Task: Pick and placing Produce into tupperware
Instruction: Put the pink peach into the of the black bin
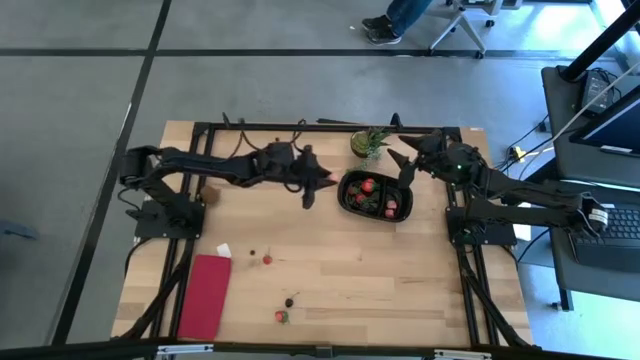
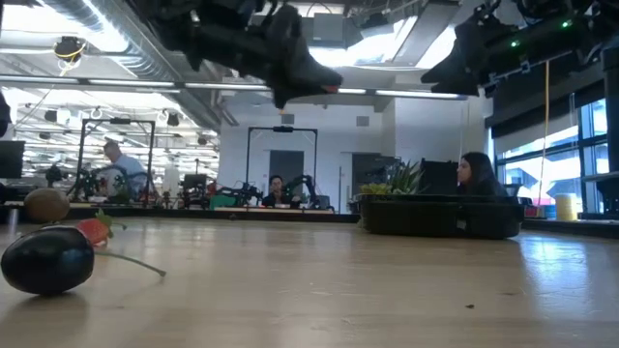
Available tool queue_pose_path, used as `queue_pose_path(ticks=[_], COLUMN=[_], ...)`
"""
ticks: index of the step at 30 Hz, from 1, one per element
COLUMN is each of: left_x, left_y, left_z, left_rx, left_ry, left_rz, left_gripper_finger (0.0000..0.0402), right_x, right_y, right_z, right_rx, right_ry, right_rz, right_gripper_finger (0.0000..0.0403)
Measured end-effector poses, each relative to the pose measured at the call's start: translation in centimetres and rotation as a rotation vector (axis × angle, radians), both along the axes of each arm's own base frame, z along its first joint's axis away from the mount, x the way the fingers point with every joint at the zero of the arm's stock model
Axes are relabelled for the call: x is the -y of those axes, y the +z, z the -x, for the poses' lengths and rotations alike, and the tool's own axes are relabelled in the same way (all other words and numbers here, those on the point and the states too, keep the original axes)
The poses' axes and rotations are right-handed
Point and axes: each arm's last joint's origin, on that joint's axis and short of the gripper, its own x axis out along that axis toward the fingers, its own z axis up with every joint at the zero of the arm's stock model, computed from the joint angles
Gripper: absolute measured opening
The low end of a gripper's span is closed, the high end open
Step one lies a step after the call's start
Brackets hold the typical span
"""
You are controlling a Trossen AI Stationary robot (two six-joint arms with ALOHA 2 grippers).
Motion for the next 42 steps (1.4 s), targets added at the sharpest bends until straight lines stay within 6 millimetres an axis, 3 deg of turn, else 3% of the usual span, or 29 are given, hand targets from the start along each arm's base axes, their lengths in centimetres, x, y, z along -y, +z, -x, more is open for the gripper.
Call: queue_pose_path(ticks=[4,13,20,26,31,42], left_x=[-0.1,-0.4,-0.1,0.7,0.6,0.1], left_y=[-1.2,-3.9,-6.4,-8.7,-10.1,-10.2], left_z=[-3.0,-12.2,-16.8,-18.9,-19.3,-19.3], left_rx=[-0.012,-0.005,-0.018,-0.032,-0.056,-0.081], left_ry=[-0.038,-0.204,-0.26,-0.28,-0.274,-0.115], left_rz=[0.001,-0.013,0.002,0.006,0.011,-0.029], left_gripper_finger=[0.0077,0.0075,0.0084,0.0073,0.0094,0.0153], right_x=[0.0,0.0,0.0,0.0,0.0,0.0], right_y=[0.0,-0.2,-0.4,-0.4,-0.4,-0.5], right_z=[0.0,0.0,0.1,0.1,0.1,0.1], right_rx=[0.0,-0.024,-0.04,-0.037,-0.039,-0.042], right_ry=[-0.001,-0.001,-0.002,-0.003,-0.003,-0.003], right_rz=[0.0,-0.009,-0.016,-0.019,-0.022,-0.024], right_gripper_finger=[0.0268,0.0268,0.0268,0.0268,0.0268,0.0268])
